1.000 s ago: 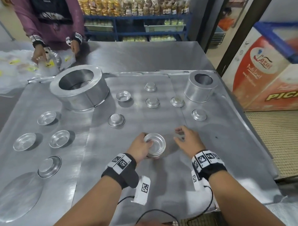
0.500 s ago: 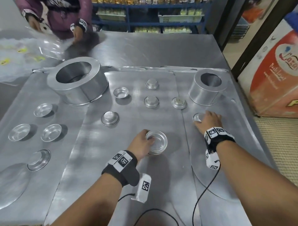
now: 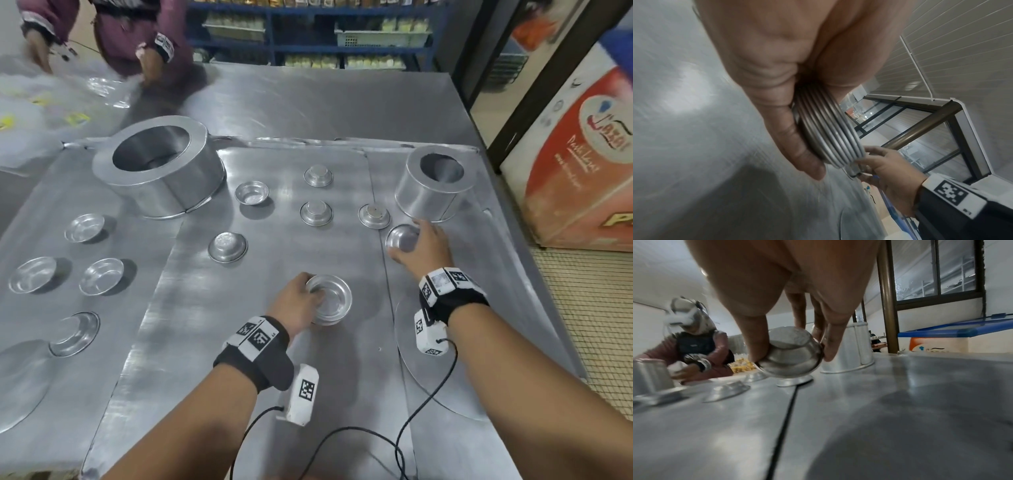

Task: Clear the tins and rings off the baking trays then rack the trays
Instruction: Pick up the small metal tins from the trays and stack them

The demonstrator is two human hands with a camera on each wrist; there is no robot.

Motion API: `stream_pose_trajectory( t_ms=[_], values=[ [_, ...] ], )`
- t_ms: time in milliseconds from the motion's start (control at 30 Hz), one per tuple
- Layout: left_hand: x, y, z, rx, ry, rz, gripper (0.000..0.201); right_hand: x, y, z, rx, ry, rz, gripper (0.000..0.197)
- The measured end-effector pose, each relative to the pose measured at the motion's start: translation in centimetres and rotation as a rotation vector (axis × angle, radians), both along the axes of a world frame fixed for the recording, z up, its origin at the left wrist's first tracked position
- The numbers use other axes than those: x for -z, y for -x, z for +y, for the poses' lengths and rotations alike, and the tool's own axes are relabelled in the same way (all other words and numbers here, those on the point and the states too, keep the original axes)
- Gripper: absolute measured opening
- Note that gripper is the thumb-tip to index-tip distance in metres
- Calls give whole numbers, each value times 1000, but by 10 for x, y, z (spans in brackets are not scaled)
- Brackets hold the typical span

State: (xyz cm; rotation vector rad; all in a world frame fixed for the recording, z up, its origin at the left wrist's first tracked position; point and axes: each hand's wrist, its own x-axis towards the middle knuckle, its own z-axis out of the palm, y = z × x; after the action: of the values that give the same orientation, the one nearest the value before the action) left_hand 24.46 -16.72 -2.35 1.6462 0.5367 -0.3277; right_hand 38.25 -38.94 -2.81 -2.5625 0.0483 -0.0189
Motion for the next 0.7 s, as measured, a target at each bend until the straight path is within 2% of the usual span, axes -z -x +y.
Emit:
stream_pose_trajectory(
  t_ms=[233,333,433,600,700],
  values=[
    [-21,11,8,-35,179,39,30,-35,57,46,-129,-329,-131,70],
    [-23,17,19,-108,313,46,26,-43,86,65,-211,-522,-104,68],
    [-24,23,31,-118,399,59,40,-45,113,79,-241,-671,-62,66],
    [-30,37,50,-42,399,40,56,-45,152,99,-265,-759,-30,61],
    [-34,44,58,13,396,32,57,-40,168,112,-288,-801,-18,59]
  ],
)
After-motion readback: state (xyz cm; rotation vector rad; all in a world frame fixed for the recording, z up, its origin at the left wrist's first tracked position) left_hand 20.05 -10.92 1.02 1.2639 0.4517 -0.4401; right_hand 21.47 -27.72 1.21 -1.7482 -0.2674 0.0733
